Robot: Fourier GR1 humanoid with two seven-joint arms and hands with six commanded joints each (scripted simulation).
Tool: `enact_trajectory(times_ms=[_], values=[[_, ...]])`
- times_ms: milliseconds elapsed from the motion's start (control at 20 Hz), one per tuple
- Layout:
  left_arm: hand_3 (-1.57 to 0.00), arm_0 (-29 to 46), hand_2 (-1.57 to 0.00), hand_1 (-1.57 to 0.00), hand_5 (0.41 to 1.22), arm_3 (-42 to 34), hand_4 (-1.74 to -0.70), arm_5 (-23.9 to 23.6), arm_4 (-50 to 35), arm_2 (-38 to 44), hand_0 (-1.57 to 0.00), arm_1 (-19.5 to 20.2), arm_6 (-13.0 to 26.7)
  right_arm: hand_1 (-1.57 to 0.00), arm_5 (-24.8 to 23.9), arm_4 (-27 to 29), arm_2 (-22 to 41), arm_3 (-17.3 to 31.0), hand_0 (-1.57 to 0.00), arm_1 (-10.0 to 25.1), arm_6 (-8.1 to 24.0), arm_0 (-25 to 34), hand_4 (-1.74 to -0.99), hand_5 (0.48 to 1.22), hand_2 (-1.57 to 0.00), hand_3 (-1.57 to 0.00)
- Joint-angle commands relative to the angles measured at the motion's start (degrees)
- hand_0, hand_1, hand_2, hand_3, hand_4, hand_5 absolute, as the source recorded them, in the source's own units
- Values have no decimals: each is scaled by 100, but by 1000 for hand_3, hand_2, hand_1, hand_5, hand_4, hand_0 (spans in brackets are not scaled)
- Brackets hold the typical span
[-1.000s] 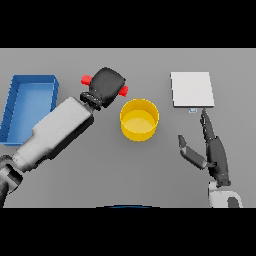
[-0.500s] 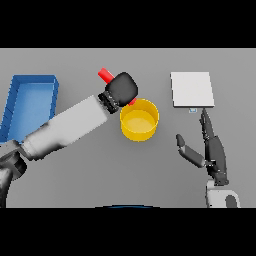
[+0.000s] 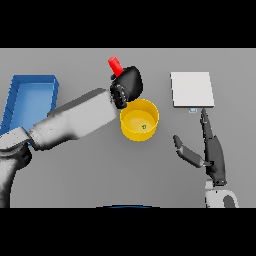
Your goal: Pick up the red beaker and tilt it to pour out 1 green nut into yellow bowl. Pick up the yellow bowl and place it on the metallic measuring scale.
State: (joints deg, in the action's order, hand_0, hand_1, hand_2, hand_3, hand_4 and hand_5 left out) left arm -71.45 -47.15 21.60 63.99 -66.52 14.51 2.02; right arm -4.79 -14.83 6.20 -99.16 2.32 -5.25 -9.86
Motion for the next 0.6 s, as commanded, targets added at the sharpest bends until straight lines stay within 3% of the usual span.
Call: enact_trajectory(times_ms=[0,400,450,550], values=[[-1568,-35,-1571,-1571,1221,103,-1735,-53,67,-111,-1571,-50,-34,1,-23,17,-25,10,1,-8,1,27,-1225,583,1,1],[-1570,-553,-1571,-1571,1221,276,-1733,-156,301,-738,-1571,-80,-559,1,-68,-80,-5,100,1,3,-113,65,-1207,594,1,1],[-1571,-715,-1571,-1571,1221,277,-1731,-125,259,-702,-1571,-3,-643,1,-82,-77,-39,86,1,27,27,139,-1206,592,1,1],[-1571,-1021,-1571,-1571,1221,324,-1729,-206,128,-543,-1571,156,-760,1,-128,-173,55,101,1,-54,-90,88,-1209,592,1,1]])
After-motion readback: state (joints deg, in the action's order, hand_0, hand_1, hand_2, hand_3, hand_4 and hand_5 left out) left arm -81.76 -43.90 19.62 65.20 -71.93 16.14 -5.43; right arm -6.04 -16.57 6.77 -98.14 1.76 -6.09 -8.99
